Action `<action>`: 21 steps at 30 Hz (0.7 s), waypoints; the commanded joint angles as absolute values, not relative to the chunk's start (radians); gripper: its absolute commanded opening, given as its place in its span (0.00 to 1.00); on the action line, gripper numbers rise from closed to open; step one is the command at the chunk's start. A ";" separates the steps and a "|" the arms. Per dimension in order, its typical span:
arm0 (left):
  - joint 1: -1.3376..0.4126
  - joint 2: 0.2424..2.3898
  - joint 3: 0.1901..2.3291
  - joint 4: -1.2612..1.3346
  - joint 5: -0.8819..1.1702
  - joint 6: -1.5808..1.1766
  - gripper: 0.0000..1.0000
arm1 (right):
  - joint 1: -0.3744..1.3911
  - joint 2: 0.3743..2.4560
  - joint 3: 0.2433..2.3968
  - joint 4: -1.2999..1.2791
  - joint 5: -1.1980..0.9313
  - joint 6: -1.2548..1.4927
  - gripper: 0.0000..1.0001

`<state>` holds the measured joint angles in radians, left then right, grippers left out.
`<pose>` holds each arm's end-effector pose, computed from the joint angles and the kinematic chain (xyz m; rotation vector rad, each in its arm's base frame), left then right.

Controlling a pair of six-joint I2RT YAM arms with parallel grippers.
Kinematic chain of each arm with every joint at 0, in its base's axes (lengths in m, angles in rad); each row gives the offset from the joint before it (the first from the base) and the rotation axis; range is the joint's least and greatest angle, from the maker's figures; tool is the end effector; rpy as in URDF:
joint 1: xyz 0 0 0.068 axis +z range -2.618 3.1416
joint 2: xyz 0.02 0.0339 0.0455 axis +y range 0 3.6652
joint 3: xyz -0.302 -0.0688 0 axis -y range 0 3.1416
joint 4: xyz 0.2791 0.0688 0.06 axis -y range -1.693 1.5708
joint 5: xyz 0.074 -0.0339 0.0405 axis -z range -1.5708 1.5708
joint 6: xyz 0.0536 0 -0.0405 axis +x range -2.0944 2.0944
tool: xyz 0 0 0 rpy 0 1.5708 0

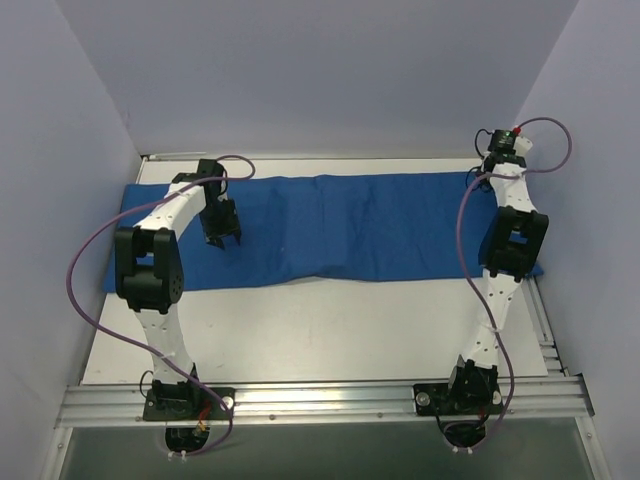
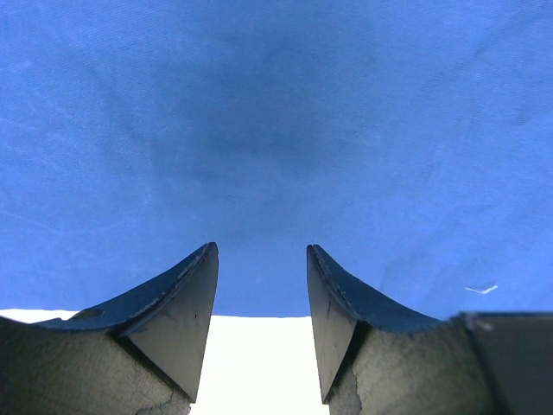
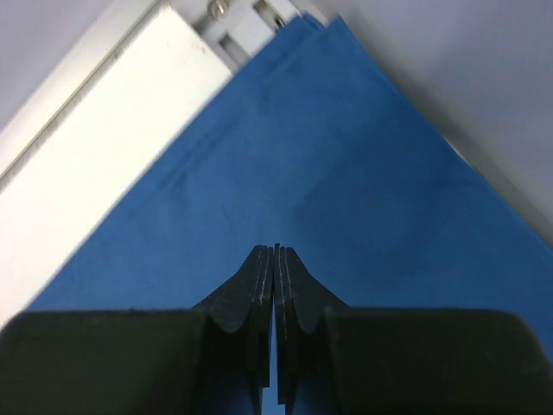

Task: Open and lay out the surgical kit
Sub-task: Open the surgical kit at the center of the board.

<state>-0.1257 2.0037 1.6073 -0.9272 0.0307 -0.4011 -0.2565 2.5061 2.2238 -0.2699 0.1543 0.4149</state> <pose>0.4547 -0.0591 0.2115 -0.3936 2.8810 -0.1372 0.6324 -0.1744 0.2060 0.7828 1.9664 -0.0695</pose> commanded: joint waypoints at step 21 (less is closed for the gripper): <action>-0.117 1.947 1.600 -0.862 0.087 -0.354 0.54 | -0.235 2.563 2.279 -0.197 0.172 0.350 0.62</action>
